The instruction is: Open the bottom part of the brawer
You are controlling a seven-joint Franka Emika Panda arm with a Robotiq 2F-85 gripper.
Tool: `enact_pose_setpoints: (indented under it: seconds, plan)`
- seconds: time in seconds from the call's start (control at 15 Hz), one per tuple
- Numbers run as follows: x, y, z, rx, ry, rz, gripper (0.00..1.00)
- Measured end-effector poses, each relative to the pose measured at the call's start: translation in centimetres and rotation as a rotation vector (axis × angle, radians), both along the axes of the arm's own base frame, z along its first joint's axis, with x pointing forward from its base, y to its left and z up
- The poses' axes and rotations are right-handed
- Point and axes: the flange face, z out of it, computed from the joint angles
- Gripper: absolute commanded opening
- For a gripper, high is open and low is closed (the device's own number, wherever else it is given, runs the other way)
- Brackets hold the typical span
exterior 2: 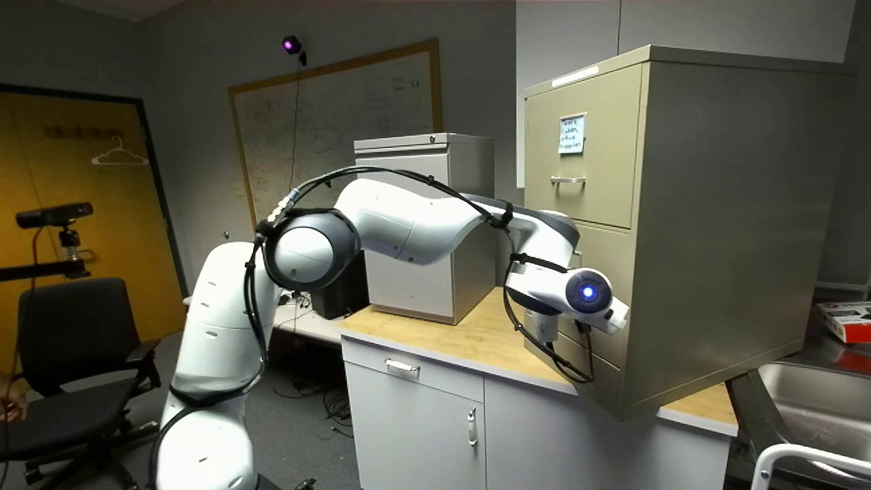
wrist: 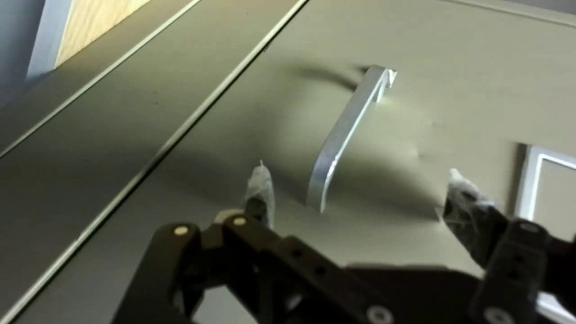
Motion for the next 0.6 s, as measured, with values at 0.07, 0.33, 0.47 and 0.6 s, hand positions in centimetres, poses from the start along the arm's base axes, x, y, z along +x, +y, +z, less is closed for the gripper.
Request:
enact_pose_setpoints:
  seconds: [0.07,0.33,0.47,0.6]
  plan:
    - [0.7,0.0,-0.6,0.017,0.011,0.007,1.00]
    - [2.7,0.9,-3.2,0.077,0.063,0.059,0.74]
    - [3.2,1.2,-4.4,0.088,0.093,0.072,0.59]
    - [3.5,1.2,-4.4,0.100,0.100,0.073,0.44]
